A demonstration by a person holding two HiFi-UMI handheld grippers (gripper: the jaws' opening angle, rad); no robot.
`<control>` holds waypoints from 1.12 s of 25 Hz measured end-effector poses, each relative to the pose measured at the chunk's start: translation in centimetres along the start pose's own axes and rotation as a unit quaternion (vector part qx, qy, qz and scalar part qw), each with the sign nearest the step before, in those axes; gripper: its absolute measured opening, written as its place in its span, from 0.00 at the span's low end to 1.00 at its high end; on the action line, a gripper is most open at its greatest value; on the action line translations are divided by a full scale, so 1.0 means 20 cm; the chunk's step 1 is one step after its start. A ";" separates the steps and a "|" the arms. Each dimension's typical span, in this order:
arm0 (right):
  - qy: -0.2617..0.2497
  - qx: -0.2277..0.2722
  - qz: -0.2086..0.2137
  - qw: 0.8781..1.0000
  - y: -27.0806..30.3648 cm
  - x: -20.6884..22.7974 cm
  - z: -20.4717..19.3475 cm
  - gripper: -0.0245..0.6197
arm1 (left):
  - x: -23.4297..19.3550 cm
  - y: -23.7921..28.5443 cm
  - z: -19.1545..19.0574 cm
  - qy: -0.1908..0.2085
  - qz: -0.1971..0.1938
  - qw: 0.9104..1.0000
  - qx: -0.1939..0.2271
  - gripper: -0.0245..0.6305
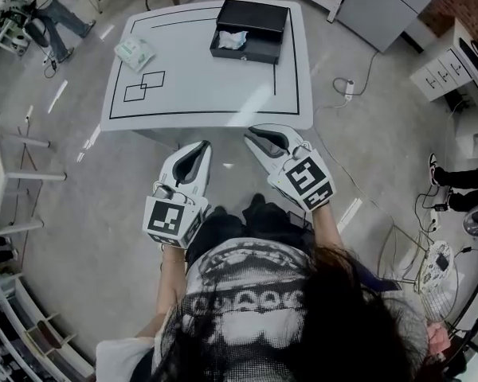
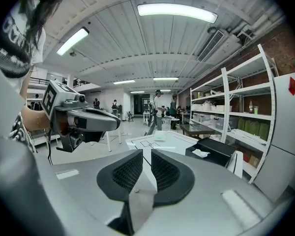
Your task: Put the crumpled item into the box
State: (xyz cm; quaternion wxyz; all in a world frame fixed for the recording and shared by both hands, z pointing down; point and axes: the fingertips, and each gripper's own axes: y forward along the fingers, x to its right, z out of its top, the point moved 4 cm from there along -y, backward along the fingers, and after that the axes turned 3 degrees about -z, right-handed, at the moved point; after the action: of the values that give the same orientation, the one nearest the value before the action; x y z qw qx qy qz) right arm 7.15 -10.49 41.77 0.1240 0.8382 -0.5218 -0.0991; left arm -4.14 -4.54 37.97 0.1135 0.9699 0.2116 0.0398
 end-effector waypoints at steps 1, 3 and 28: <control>-0.001 0.000 0.003 1.000 0.01 -0.02 0.00 0.13 | -0.01 -0.02 -0.01 -0.001 0.002 1.000 0.000 0.04; -0.003 0.000 0.007 1.000 0.03 -0.08 0.01 0.13 | -0.02 -0.07 -0.02 -0.003 0.005 1.000 -0.002 0.04; 0.010 -0.009 -0.024 1.000 0.15 -0.94 0.08 0.05 | -0.19 -0.91 -0.27 -0.012 -0.009 1.000 0.019 0.04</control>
State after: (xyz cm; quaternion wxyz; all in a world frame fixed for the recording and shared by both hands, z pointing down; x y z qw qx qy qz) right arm -4.02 5.02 41.78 0.1348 0.8503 -0.4991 -0.0983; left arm -15.51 11.12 38.77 0.0982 0.9704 0.2195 0.0228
